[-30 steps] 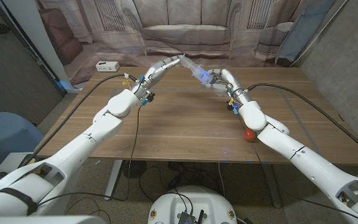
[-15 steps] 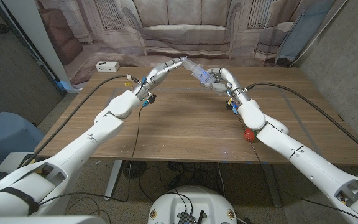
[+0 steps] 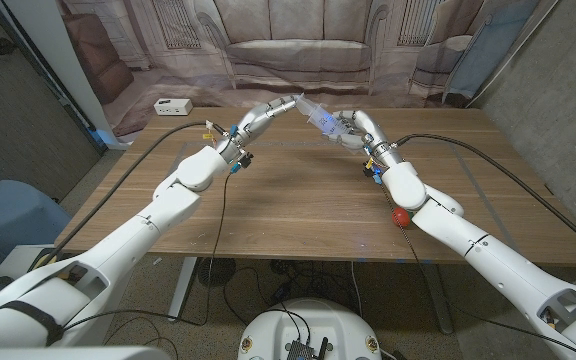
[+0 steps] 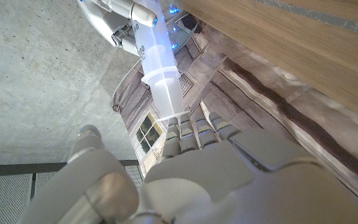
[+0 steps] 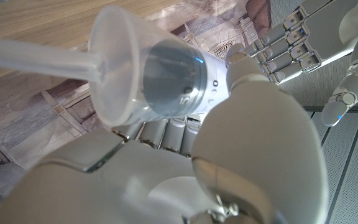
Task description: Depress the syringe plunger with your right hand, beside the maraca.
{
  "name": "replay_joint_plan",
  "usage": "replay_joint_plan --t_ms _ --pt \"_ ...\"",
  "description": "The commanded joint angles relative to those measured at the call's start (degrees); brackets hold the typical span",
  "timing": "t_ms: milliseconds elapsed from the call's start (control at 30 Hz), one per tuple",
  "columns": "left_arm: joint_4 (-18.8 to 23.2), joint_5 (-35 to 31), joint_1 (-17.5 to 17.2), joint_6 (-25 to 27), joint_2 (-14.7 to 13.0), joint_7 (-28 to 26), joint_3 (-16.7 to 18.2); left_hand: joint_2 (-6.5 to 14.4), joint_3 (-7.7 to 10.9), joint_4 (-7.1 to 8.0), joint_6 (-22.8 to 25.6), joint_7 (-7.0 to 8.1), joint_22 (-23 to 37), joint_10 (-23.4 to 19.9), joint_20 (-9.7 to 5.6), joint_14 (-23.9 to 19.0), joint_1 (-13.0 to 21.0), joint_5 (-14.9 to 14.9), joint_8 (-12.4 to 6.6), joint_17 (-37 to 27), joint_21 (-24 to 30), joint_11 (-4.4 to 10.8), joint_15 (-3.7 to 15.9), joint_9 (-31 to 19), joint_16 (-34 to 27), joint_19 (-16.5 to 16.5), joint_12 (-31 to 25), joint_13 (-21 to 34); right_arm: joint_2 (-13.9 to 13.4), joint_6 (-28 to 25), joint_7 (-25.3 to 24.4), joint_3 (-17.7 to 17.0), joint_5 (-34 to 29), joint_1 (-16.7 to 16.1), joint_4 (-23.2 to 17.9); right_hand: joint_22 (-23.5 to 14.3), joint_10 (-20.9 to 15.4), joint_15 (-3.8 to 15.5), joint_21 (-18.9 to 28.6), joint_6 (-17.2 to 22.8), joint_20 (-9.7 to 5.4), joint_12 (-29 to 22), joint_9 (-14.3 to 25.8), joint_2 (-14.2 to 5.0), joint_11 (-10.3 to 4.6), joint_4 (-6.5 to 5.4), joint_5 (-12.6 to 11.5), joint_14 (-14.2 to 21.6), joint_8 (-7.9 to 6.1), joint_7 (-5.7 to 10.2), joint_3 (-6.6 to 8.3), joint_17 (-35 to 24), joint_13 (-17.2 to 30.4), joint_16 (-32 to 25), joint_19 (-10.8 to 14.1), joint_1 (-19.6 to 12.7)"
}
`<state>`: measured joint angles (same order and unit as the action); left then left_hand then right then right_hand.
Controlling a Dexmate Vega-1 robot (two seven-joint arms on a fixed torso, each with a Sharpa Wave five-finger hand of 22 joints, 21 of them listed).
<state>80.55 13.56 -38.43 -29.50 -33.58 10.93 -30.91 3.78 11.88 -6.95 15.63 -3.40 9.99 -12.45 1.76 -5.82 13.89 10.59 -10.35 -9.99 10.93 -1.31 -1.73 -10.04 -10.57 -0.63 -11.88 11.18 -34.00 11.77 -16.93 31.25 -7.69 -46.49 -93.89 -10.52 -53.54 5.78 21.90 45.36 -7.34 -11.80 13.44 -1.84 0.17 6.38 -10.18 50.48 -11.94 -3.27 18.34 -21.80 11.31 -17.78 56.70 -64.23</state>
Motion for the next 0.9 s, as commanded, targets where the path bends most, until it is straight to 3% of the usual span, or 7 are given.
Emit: replay_joint_plan --t_ms 33,900 --pt "0.3 -0.1 0.1 0.0 0.3 0.2 -0.4 0.1 0.43 -0.04 0.2 0.11 0.2 -0.3 0.59 0.1 0.5 -0.1 -0.37 -0.2 0.2 0.24 -0.32 -0.2 0.0 -0.2 -0.2 0.0 0.1 0.5 0.0 0.1 0.2 0.0 0.3 -0.3 -1.0 3.01 0.6 6.6 -0.08 -0.2 0.3 -8.80 -0.67 -6.47 -0.4 1.2 -0.47 5.73 6.73 -0.3 0.3 0.1 -0.3 1.6" --pt "-0.3 -1.5 1.1 0.3 1.0 1.8 -2.3 0.1 0.42 -0.01 0.2 0.11 0.2 -0.2 0.66 0.2 0.5 -0.1 -0.37 -0.2 0.2 0.27 -0.39 -0.2 0.0 -0.3 -0.1 0.0 0.0 0.0 -0.3 -0.4 0.1 -0.5 -1.0 -0.3 -1.1 2.98 1.0 6.6 -0.01 -0.2 0.4 -8.82 -0.82 -6.54 -0.4 1.3 -0.45 5.78 6.73 -0.5 0.4 0.4 -0.5 1.7"
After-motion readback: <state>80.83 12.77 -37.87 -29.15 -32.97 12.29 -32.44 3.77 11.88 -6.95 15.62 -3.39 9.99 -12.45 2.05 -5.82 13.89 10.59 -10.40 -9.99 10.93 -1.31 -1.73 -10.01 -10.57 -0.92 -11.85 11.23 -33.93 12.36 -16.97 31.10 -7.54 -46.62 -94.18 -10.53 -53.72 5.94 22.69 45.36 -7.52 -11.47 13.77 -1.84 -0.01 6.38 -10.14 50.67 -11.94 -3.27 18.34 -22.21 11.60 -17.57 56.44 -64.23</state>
